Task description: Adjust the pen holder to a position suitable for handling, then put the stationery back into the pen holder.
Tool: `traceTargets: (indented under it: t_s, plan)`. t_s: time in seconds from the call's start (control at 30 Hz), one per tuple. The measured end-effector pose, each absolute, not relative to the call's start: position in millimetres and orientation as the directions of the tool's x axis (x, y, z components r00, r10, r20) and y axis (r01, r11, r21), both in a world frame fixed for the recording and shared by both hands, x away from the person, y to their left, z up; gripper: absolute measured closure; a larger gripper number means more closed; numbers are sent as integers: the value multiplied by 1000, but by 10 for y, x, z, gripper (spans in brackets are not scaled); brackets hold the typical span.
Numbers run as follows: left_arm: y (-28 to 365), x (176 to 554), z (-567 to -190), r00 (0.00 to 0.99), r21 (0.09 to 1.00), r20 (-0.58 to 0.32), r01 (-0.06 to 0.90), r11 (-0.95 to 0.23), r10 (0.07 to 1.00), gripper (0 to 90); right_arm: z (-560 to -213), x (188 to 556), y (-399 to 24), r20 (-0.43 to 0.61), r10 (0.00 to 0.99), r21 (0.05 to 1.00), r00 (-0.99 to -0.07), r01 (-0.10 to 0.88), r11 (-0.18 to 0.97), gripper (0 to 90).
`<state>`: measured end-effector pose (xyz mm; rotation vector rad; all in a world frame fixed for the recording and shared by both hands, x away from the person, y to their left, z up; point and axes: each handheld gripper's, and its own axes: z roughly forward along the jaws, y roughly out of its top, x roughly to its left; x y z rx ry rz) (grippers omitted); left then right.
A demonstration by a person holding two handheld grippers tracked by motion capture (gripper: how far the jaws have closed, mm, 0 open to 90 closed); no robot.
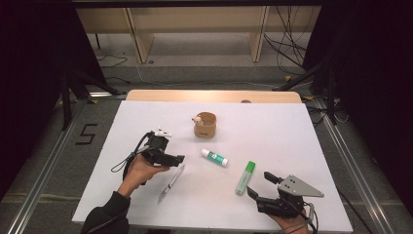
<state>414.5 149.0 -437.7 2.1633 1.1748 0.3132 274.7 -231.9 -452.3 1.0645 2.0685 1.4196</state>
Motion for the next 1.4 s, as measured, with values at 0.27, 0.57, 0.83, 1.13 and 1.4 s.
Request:
traceTargets:
  t_s: [0.27,0.57,0.83,1.13,1.4]
  plan:
    - [1516,4024,-4379,580,631,-90,662,-404,810,151,-4525,2749,-2322,82,779,915,-622,356,188,224]
    - [1505,3885,-4403,599,605,-79,664,-439,797,148,-4528,2749,-2318,80,780,913,-621,360,193,224]
    - [1511,3800,-4473,611,566,-63,673,-476,789,148,-4528,2748,-2318,77,778,913,-623,358,196,224]
    - [1544,3691,-4496,629,507,-76,692,-513,774,174,-4533,2744,-2309,74,779,913,-623,356,198,225]
    - [1524,3592,-4474,657,469,-62,684,-559,752,252,-4537,2747,-2297,69,779,911,-623,357,205,225]
